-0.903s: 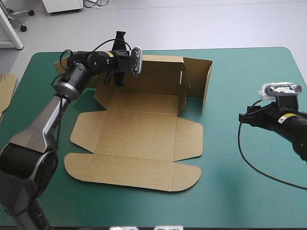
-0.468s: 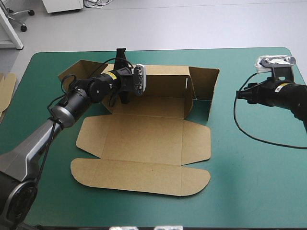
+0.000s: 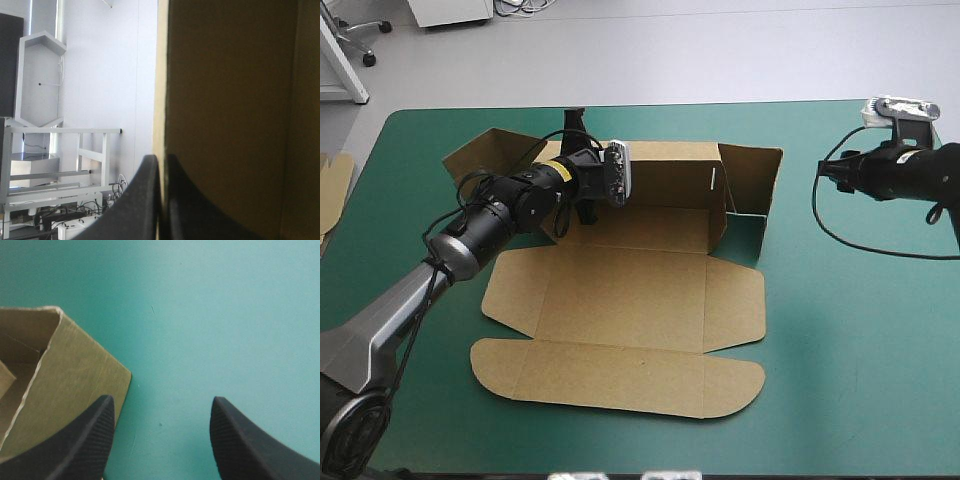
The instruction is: Fold the box
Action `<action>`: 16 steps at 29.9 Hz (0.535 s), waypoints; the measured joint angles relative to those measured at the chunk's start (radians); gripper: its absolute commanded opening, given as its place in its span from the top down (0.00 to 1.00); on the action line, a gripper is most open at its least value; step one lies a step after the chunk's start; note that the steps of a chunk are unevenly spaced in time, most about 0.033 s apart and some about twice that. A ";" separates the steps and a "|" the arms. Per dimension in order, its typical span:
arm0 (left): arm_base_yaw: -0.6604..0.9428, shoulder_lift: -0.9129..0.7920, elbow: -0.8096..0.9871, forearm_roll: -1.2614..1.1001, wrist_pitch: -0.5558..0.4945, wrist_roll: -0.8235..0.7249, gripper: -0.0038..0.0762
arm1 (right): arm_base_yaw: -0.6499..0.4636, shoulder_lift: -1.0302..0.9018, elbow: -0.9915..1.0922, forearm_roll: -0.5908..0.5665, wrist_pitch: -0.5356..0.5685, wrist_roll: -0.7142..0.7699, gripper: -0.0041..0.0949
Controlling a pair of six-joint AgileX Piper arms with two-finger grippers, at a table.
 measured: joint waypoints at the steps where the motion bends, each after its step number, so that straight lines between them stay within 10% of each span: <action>1: 0.000 0.001 0.001 0.012 -0.011 -0.017 0.97 | -0.012 0.012 -0.012 0.032 0.002 -0.015 0.41; 16: 0.001 0.051 0.153 0.174 -0.387 -0.042 0.97 | -0.040 0.274 -0.217 0.269 0.043 -0.116 0.48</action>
